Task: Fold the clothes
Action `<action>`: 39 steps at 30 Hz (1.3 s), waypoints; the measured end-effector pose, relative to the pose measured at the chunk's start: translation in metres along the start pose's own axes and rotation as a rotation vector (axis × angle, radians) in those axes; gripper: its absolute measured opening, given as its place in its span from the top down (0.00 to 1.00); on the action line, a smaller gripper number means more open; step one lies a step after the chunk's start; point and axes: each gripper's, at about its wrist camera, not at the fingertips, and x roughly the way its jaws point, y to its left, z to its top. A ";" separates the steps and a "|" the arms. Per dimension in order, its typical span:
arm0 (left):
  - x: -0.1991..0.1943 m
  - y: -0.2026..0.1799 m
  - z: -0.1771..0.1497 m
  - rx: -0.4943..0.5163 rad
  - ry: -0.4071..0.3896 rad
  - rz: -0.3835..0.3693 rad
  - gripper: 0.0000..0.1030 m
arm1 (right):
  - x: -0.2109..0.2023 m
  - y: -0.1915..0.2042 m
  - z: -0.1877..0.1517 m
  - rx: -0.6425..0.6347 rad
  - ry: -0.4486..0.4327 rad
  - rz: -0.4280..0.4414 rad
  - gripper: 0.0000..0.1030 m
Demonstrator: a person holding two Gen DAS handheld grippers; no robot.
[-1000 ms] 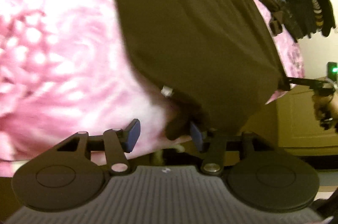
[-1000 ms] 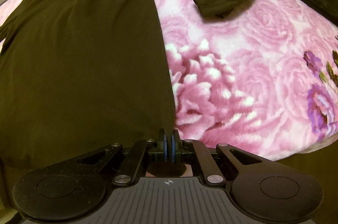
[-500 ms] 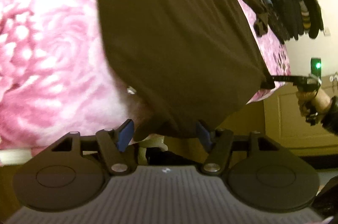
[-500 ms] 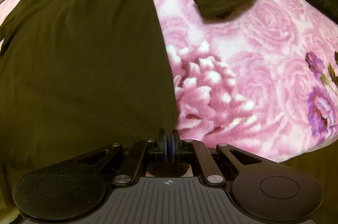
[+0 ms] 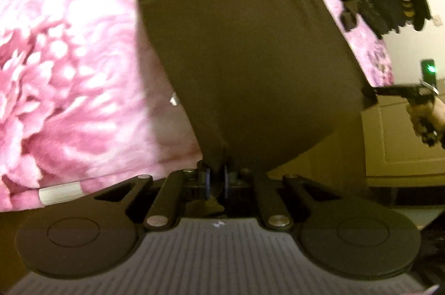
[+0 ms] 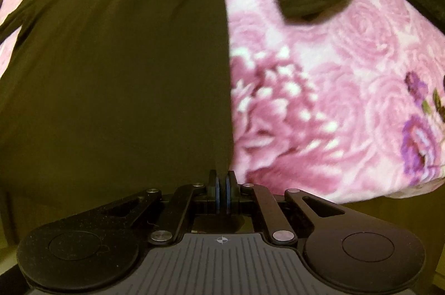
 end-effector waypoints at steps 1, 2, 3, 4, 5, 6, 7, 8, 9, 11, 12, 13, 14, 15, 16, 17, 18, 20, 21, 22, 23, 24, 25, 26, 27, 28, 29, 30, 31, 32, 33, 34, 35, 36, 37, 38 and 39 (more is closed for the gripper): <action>0.008 0.002 0.001 -0.015 0.014 0.006 0.94 | 0.005 0.000 -0.002 0.019 0.003 -0.001 0.97; 0.015 0.001 0.002 -0.016 0.031 0.004 0.94 | 0.010 0.000 -0.004 0.039 0.006 -0.001 0.97; 0.021 -0.001 0.002 0.006 0.045 0.013 0.94 | 0.015 0.001 -0.006 0.059 0.010 -0.002 0.97; 0.025 -0.003 0.001 0.026 0.058 0.032 0.93 | 0.017 0.000 -0.006 0.077 0.016 -0.002 0.97; 0.028 -0.005 0.001 0.043 0.071 0.047 0.93 | 0.018 0.001 -0.006 0.079 0.021 -0.010 0.97; 0.027 -0.006 0.001 0.037 0.076 0.043 0.93 | 0.017 0.003 -0.006 0.074 0.030 -0.018 0.97; 0.026 -0.008 0.002 0.031 0.082 0.038 0.92 | 0.016 0.005 -0.006 0.068 0.038 -0.025 0.97; 0.025 -0.009 0.002 0.028 0.089 0.036 0.91 | 0.014 0.005 -0.006 0.076 0.048 -0.027 0.97; 0.021 -0.011 0.002 0.049 0.106 0.056 0.91 | 0.011 0.005 -0.005 0.085 0.057 -0.029 0.97; 0.013 -0.014 0.003 0.085 0.133 0.094 0.90 | 0.001 0.005 -0.004 0.124 0.043 -0.036 0.97; 0.009 -0.016 0.003 0.099 0.141 0.112 0.90 | -0.004 0.004 -0.003 0.144 0.036 -0.040 0.97; 0.002 -0.015 0.004 0.106 0.136 0.125 0.87 | -0.010 0.006 -0.002 0.159 0.020 -0.047 0.97; -0.004 -0.016 0.007 0.113 0.125 0.134 0.86 | -0.017 0.007 -0.001 0.170 -0.001 -0.062 0.97; -0.011 -0.017 0.010 0.120 0.114 0.144 0.86 | -0.024 0.008 0.000 0.177 -0.024 -0.089 0.97; -0.017 -0.019 0.013 0.128 0.104 0.153 0.86 | -0.030 0.008 0.002 0.190 -0.053 -0.111 0.97; -0.021 -0.022 0.017 0.144 0.099 0.160 0.85 | -0.036 0.007 0.004 0.204 -0.080 -0.121 0.97; -0.025 -0.025 0.021 0.160 0.093 0.167 0.85 | -0.042 0.005 0.006 0.225 -0.107 -0.124 0.97; -0.028 -0.035 0.034 0.201 0.086 0.181 0.82 | -0.051 -0.003 0.014 0.257 -0.157 -0.130 0.97; -0.030 -0.040 0.042 0.216 0.081 0.189 0.81 | -0.055 -0.007 0.018 0.271 -0.182 -0.130 0.97; -0.029 -0.048 0.051 0.227 0.076 0.198 0.78 | -0.056 -0.016 0.026 0.287 -0.202 -0.127 0.97; -0.028 -0.057 0.060 0.235 0.069 0.204 0.77 | -0.056 -0.026 0.033 0.303 -0.221 -0.123 0.97; -0.026 -0.068 0.071 0.242 0.058 0.207 0.76 | -0.056 -0.036 0.042 0.319 -0.242 -0.111 0.97; -0.023 -0.076 0.081 0.241 0.050 0.207 0.75 | -0.056 -0.047 0.050 0.335 -0.264 -0.098 0.97; -0.019 -0.084 0.090 0.241 0.044 0.206 0.75 | -0.052 -0.058 0.061 0.339 -0.278 -0.068 0.97; -0.011 -0.094 0.100 0.241 0.047 0.204 0.75 | -0.048 -0.069 0.072 0.343 -0.292 -0.037 0.97; -0.004 -0.104 0.110 0.241 0.050 0.203 0.75 | -0.043 -0.078 0.084 0.317 -0.300 -0.013 0.97; 0.005 -0.114 0.120 0.240 0.055 0.202 0.75 | -0.037 -0.085 0.095 0.292 -0.302 0.005 0.97; 0.017 -0.127 0.133 0.242 0.070 0.200 0.75 | -0.031 -0.095 0.106 0.285 -0.314 0.017 0.97; 0.029 -0.142 0.143 0.248 0.089 0.196 0.75 | -0.025 -0.105 0.115 0.283 -0.326 0.018 0.97; 0.041 -0.157 0.154 0.256 0.107 0.192 0.75 | -0.020 -0.114 0.123 0.282 -0.337 0.013 0.97; 0.053 -0.174 0.166 0.274 0.122 0.182 0.75 | -0.015 -0.123 0.131 0.290 -0.354 0.005 0.96; 0.060 -0.187 0.174 0.288 0.129 0.166 0.75 | -0.012 -0.130 0.135 0.303 -0.377 0.002 0.96; 0.067 -0.199 0.183 0.302 0.137 0.151 0.73 | -0.010 -0.138 0.140 0.317 -0.384 0.018 0.96; 0.074 -0.212 0.191 0.316 0.144 0.136 0.72 | -0.007 -0.145 0.145 0.332 -0.391 0.036 0.96; 0.080 -0.224 0.199 0.330 0.152 0.122 0.72 | -0.002 -0.151 0.149 0.350 -0.394 0.044 0.94; 0.084 -0.231 0.201 0.342 0.160 0.119 0.72 | 0.002 -0.157 0.153 0.370 -0.398 0.052 0.85; 0.087 -0.239 0.204 0.354 0.169 0.116 0.72 | 0.006 -0.160 0.154 0.386 -0.406 0.044 0.27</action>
